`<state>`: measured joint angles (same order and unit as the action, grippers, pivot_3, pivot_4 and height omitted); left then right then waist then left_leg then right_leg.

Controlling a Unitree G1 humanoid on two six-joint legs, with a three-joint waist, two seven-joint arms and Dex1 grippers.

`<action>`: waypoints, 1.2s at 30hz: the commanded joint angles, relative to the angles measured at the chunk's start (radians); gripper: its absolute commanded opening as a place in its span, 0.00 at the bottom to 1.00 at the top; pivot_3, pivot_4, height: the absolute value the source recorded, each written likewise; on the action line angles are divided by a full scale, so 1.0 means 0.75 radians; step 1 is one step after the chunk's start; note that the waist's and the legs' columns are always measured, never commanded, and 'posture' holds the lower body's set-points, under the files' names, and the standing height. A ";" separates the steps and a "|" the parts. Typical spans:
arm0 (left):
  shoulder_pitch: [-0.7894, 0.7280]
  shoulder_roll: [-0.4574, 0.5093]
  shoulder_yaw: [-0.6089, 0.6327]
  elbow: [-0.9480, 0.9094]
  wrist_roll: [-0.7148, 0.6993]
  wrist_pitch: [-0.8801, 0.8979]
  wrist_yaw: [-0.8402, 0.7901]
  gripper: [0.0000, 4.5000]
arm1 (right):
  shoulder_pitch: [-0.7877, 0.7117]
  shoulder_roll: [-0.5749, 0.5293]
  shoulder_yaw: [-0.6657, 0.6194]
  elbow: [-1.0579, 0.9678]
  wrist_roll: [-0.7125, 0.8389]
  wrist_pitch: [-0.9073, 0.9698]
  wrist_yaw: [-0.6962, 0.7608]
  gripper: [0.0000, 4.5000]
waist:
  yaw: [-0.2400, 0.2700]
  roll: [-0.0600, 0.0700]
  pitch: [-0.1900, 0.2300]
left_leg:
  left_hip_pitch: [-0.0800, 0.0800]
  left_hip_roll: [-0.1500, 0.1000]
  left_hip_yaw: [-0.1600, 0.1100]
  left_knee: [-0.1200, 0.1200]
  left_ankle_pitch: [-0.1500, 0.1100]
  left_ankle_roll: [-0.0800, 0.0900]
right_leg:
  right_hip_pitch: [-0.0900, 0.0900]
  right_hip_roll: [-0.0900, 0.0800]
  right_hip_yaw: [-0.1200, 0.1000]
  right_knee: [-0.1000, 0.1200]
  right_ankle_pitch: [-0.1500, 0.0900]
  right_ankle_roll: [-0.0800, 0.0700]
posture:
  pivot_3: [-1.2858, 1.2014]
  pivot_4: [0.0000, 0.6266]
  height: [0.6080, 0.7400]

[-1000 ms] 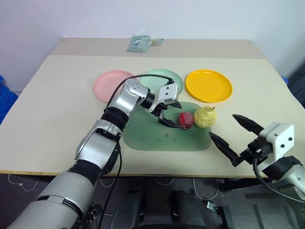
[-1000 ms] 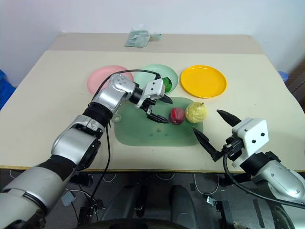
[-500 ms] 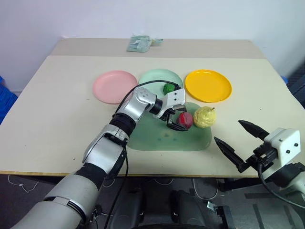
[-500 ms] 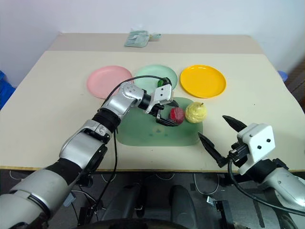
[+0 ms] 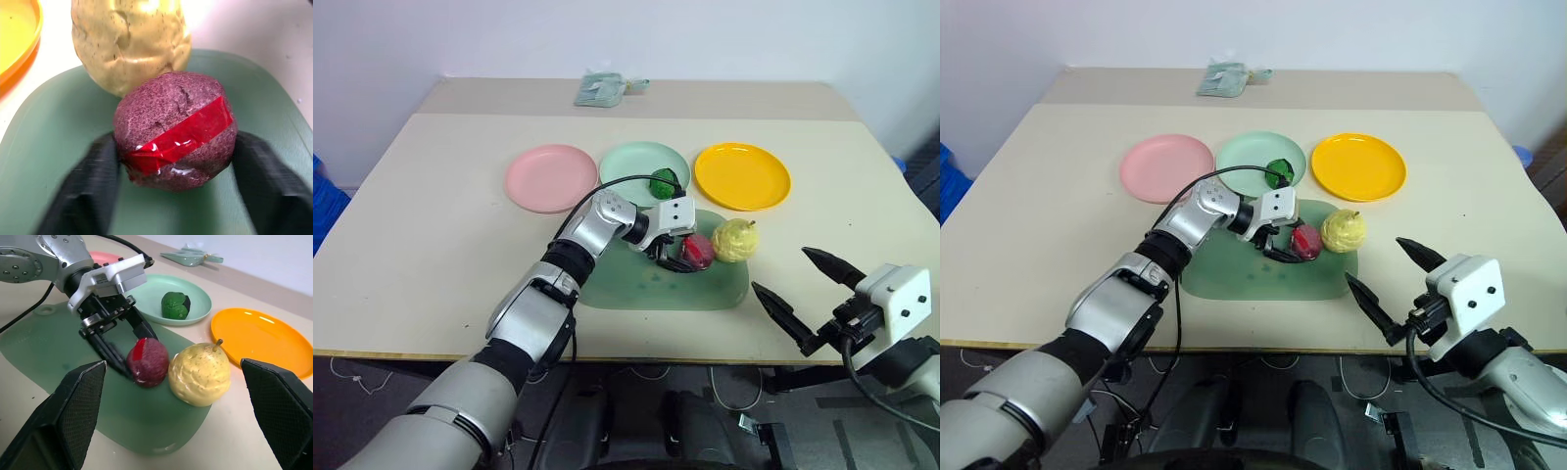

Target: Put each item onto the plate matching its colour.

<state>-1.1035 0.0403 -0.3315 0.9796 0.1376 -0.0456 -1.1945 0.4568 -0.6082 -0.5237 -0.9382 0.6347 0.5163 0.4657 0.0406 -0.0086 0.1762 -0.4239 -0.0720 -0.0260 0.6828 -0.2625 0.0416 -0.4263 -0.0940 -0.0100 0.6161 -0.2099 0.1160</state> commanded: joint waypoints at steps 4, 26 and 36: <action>0.053 0.031 0.055 -0.155 -0.073 0.076 -0.003 0.49 | -0.031 -0.025 -0.026 -0.037 0.022 0.000 -0.006 1.00 | -0.001 0.000 0.000 | 0.000 0.000 0.000 0.000 0.000 0.000 | 0.000 0.000 0.000 0.000 0.000 0.000 | 0.52 0.24 1.00; 0.289 0.143 0.777 -0.492 -0.368 0.421 1.269 0.49 | -0.314 -0.102 0.148 0.262 -0.057 -0.070 0.176 1.00 | 0.002 0.000 0.000 | 0.000 -0.002 0.000 0.000 0.000 -0.001 | 0.000 -0.001 0.001 0.001 0.003 0.004 | 0.52 0.24 1.00; 0.290 0.166 0.797 -0.413 -0.401 0.357 1.389 1.00 | -0.414 -0.113 0.184 0.372 -0.103 -0.104 0.221 1.00 | 0.001 0.000 0.000 | 0.001 -0.002 0.000 0.000 0.000 -0.002 | -0.001 -0.002 0.002 0.001 0.003 0.004 | 0.52 0.24 1.00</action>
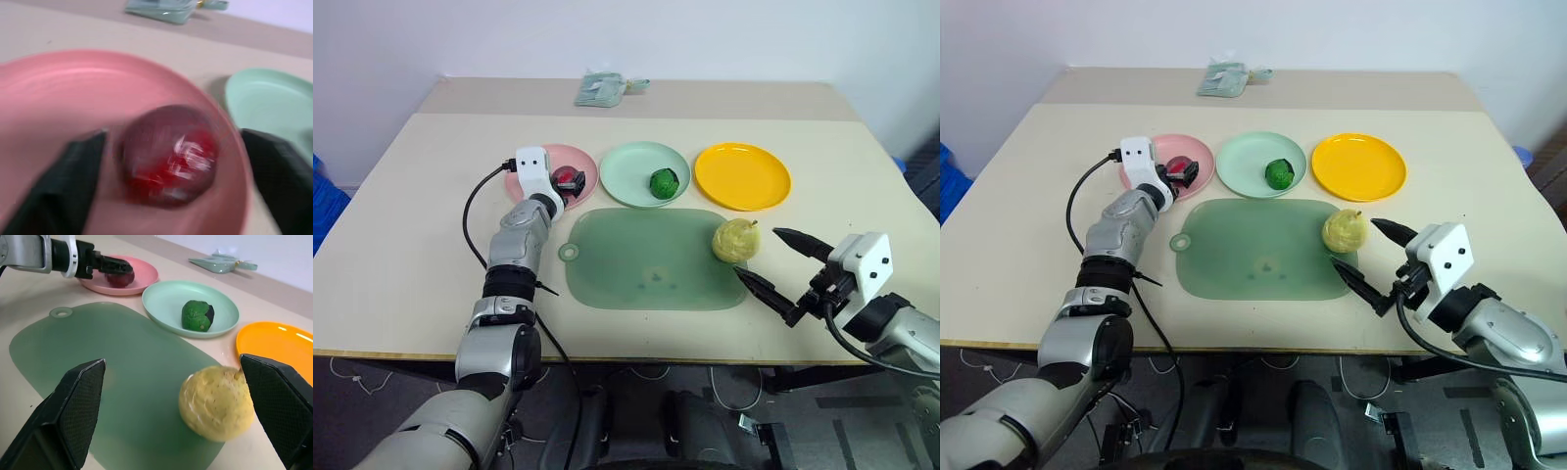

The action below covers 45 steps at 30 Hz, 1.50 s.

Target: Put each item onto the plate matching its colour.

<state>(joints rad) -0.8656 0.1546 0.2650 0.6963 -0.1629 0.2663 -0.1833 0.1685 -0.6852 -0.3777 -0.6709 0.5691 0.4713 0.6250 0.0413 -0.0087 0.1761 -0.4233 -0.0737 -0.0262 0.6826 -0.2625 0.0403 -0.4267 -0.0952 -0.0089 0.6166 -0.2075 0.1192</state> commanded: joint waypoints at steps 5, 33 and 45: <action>0.113 0.012 -0.048 -0.323 -0.083 -0.101 -0.120 1.00 | -0.140 0.015 0.060 0.107 -0.085 -0.071 -0.029 1.00 | -0.005 0.000 0.000 | 0.000 0.000 0.000 -0.001 0.000 -0.001 | 0.000 -0.002 0.001 0.000 0.000 0.000 | 0.52 0.24 1.00; 0.705 0.600 -0.250 -1.296 -0.651 0.258 -1.267 1.00 | -0.595 0.102 0.404 0.809 -0.258 -0.161 0.178 1.00 | -0.038 0.005 -0.001 | 0.002 0.001 0.000 -0.006 0.001 -0.002 | -0.001 -0.002 0.002 -0.003 -0.002 -0.008 | 0.52 0.24 1.00; 0.752 0.605 -0.239 -1.335 -0.643 0.224 -1.209 1.00 | -0.734 0.119 0.371 0.950 -0.295 -0.269 0.211 0.63 | -0.040 0.006 -0.001 | 0.002 0.002 0.000 -0.006 0.001 -0.002 | -0.001 -0.002 0.002 -0.003 -0.002 -0.008 | 0.52 0.24 1.00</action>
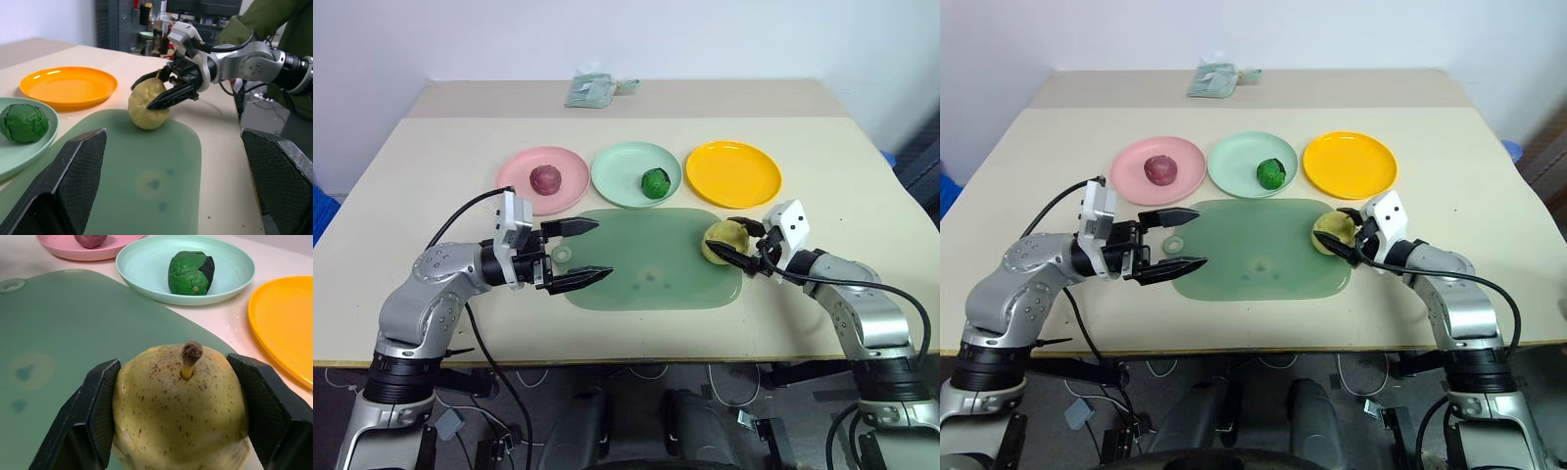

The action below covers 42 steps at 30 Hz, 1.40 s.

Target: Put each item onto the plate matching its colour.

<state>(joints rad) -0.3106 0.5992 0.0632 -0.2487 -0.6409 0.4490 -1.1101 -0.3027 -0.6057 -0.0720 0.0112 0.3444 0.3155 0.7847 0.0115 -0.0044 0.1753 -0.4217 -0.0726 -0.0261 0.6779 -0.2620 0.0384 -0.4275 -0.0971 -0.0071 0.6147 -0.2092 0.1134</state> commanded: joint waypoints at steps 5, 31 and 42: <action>0.053 0.003 0.048 -0.152 -0.009 -0.014 0.122 1.00 | -0.539 0.082 -0.047 0.544 -0.107 -0.293 -0.108 0.63 | -0.016 0.008 0.005 | 0.000 0.000 0.001 0.000 0.000 -0.001 | -0.001 0.000 0.001 0.000 0.000 0.000 | 0.52 0.24 1.00; 0.344 -0.091 0.105 -0.419 0.190 -0.039 0.652 1.00 | -0.951 0.155 -0.113 1.261 -0.223 -0.772 0.032 0.99 | -0.034 0.009 0.006 | 0.008 0.000 0.000 -0.021 0.009 -0.013 | -0.003 0.003 0.002 0.000 0.001 -0.001 | 0.52 0.24 1.00; 0.298 -0.047 0.166 -0.360 0.118 -0.015 0.627 1.00 | 0.018 0.069 -0.124 -0.091 0.036 -0.086 0.039 0.99 | -0.010 0.012 0.006 | 0.012 0.000 0.000 -0.019 0.006 -0.009 | -0.001 0.003 0.005 0.001 -0.001 -0.005 | 0.52 0.24 1.00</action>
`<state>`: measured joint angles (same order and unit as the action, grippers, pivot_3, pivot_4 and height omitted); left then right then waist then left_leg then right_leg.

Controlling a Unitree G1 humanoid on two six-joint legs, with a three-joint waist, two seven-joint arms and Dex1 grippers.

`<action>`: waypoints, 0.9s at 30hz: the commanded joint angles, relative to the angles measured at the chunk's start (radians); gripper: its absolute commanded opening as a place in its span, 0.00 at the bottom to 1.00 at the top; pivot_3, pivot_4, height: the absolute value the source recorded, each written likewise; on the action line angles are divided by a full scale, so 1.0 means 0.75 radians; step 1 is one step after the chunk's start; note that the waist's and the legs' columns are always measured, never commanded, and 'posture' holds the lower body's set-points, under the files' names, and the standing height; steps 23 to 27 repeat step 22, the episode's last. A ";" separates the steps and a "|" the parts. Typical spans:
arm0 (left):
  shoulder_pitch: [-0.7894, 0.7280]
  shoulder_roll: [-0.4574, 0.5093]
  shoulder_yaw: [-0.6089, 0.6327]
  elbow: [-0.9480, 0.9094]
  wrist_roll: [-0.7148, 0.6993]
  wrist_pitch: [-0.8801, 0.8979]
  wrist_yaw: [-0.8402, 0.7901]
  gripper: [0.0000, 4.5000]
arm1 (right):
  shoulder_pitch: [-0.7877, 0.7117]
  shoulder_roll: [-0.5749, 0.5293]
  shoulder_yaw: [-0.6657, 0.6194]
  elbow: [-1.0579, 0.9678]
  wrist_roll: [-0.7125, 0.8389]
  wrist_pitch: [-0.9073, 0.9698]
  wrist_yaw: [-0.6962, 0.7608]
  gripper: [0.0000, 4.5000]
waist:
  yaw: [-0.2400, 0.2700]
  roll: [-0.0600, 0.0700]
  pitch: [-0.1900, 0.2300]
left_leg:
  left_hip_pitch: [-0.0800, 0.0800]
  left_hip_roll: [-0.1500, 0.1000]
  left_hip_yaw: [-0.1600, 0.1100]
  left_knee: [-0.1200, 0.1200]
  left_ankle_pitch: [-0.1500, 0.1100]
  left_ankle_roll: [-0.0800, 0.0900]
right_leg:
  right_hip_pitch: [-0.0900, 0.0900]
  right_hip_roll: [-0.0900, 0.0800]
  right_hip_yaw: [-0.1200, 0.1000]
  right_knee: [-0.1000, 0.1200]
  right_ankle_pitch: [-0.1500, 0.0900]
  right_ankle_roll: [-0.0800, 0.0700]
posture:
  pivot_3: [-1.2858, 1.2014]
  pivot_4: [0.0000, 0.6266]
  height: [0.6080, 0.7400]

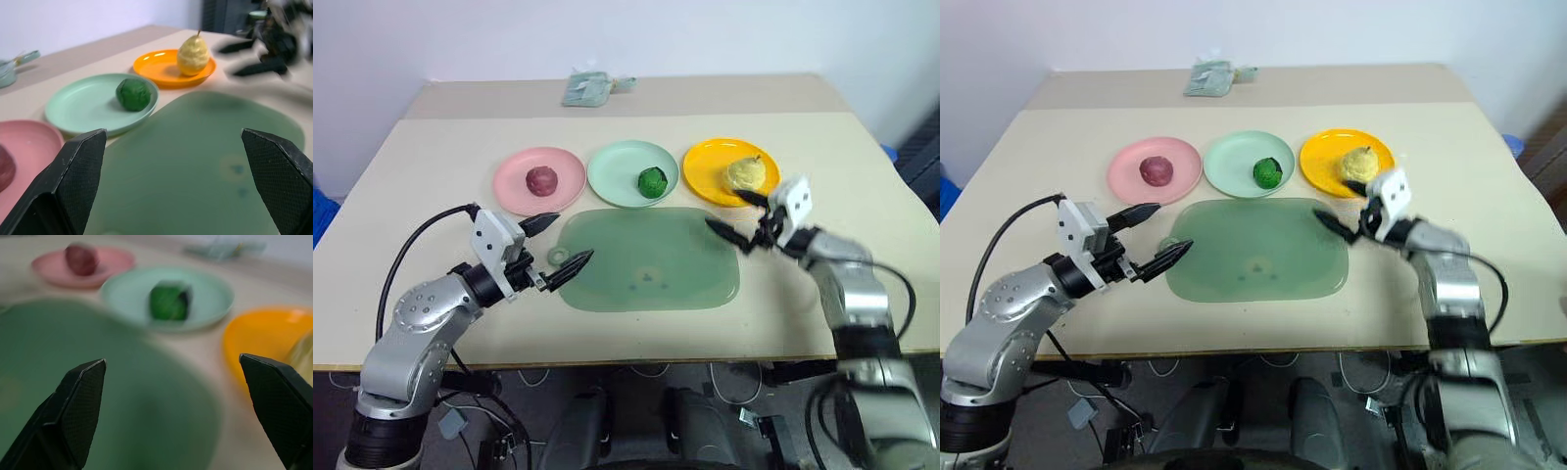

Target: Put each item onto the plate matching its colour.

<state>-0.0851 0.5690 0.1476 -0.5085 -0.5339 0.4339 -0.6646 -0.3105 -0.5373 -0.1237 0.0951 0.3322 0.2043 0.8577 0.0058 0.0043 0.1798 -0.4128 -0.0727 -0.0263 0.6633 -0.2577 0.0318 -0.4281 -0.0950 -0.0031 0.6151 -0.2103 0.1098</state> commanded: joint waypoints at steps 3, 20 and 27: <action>0.070 -0.017 0.102 -0.023 -0.035 0.008 0.065 1.00 | 0.133 -0.020 -0.098 -0.341 0.075 0.118 -0.122 0.99 | -0.002 0.000 0.000 | 0.003 0.001 0.000 -0.001 0.000 0.000 | 0.001 0.001 0.001 0.000 0.000 -0.001 | 0.52 0.24 1.00; 0.351 -0.039 0.169 0.002 0.043 -0.154 0.047 1.00 | 0.196 -0.139 -0.151 -0.378 0.030 0.154 -0.200 0.99 | 0.010 -0.002 0.000 | 0.003 0.001 0.000 -0.001 -0.001 0.000 | 0.003 -0.001 0.000 -0.003 -0.004 -0.006 | 0.52 0.24 1.00; 0.351 -0.044 0.162 0.015 0.059 -0.164 0.050 1.00 | 0.193 -0.146 -0.142 -0.359 0.009 0.140 -0.207 0.99 | 0.010 -0.002 0.000 | 0.003 0.001 0.000 -0.001 -0.001 0.000 | 0.003 -0.001 0.000 -0.003 -0.004 -0.006 | 0.52 0.24 1.00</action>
